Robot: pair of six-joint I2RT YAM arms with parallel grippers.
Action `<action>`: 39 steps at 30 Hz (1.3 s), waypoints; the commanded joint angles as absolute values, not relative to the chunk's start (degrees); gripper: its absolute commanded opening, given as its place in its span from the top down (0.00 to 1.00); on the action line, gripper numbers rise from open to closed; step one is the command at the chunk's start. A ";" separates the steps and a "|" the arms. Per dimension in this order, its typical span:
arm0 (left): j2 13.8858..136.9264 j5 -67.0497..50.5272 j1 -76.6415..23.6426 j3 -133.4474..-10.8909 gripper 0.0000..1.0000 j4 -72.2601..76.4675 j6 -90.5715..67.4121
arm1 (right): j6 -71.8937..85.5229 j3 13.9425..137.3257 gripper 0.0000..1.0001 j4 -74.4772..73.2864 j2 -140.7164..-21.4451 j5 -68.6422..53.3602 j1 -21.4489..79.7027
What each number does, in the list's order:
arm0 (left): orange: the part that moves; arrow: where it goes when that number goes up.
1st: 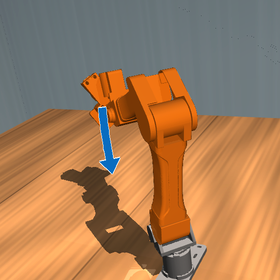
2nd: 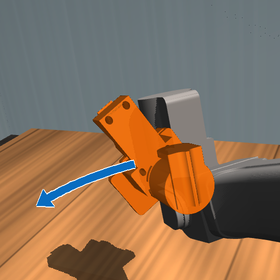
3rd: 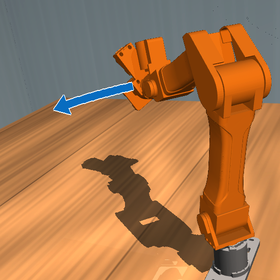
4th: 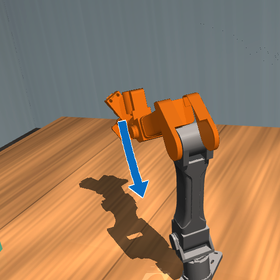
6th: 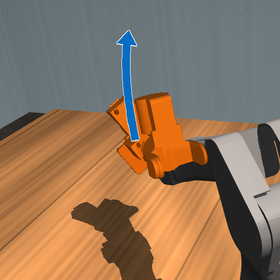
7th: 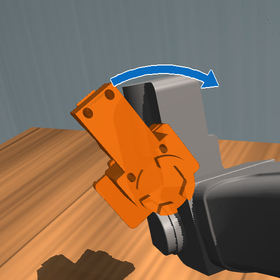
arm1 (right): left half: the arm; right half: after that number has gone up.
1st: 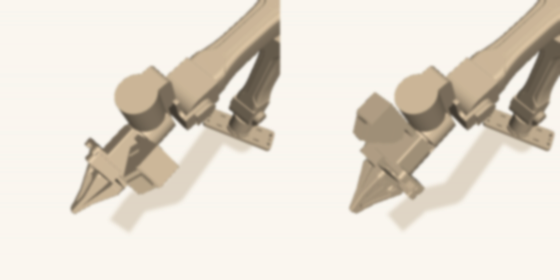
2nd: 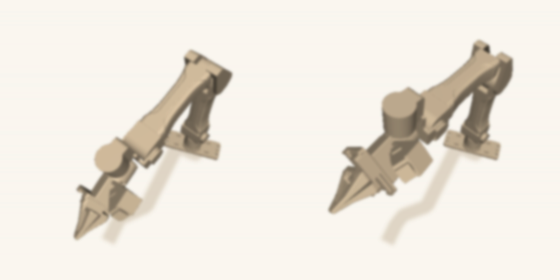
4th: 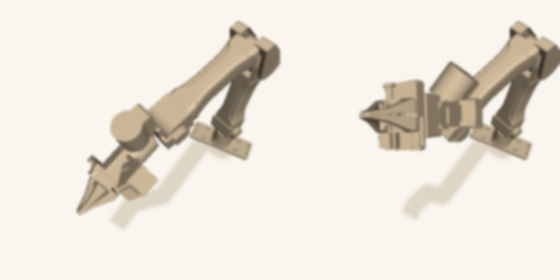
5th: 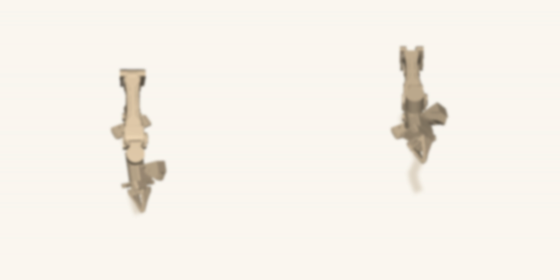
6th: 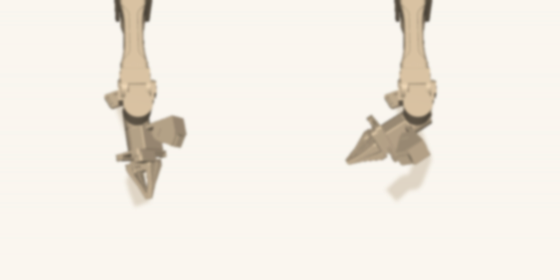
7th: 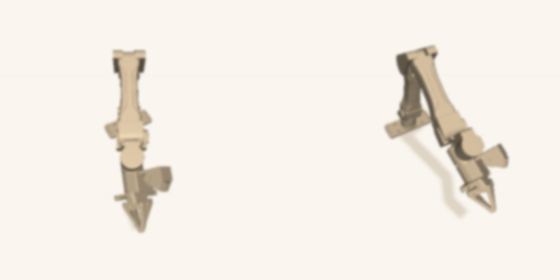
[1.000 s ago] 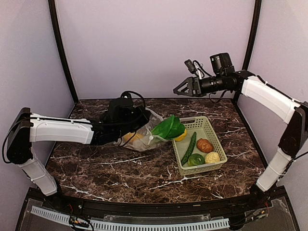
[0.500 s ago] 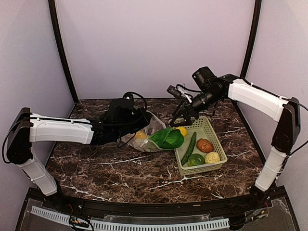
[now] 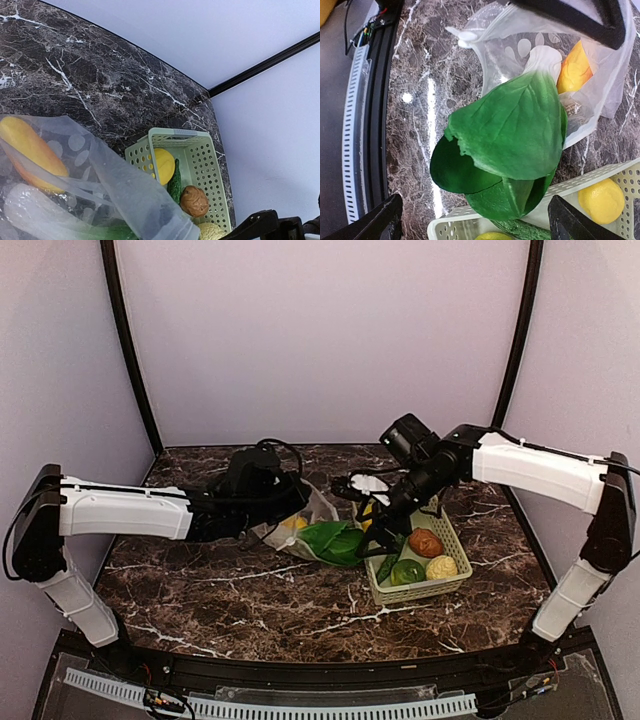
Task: Place the food in the zip-top bag and seal the zipper
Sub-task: Adjust the fake vegetable in the zipper food storage bag.
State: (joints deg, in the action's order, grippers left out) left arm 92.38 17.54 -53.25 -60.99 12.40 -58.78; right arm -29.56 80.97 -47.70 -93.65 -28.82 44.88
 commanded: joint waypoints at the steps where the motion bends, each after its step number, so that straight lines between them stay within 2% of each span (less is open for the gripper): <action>1: 89.09 17.31 -53.48 -61.93 0.99 8.04 -60.87 | -30.51 76.46 0.02 -40.40 -90.32 -17.48 49.43; 5: 89.00 16.47 -53.50 -62.19 0.99 6.23 -61.97 | -28.88 73.19 0.10 -33.16 -89.13 -12.67 51.12; 9: 88.71 16.25 -53.52 -61.41 0.99 5.93 -62.56 | -27.47 73.39 0.24 -29.84 -90.63 -10.61 51.17; 14: 88.68 15.91 -53.53 -61.22 0.99 6.04 -62.87 | -27.82 74.62 0.51 -28.10 -93.26 -11.29 51.33; 18: 88.84 15.27 -53.51 -61.35 0.99 6.30 -63.05 | -29.66 74.53 0.61 -26.76 -94.04 -11.43 52.10; 29: 89.10 14.29 -53.50 -61.50 0.99 5.89 -63.45 | -38.57 72.40 0.67 -23.11 -94.34 -6.27 55.16; 37: 89.04 13.52 -53.46 -62.15 0.99 5.31 -63.49 | -40.52 73.18 0.65 -22.41 -98.64 -3.07 55.39; 38: 89.12 13.22 -53.46 -62.30 0.99 5.20 -63.52 | -40.18 73.25 0.72 -22.24 -99.13 -2.12 55.38; 39: 89.12 12.89 -53.49 -62.35 0.99 4.95 -63.67 | -39.30 73.35 0.84 -22.12 -99.14 -1.85 55.22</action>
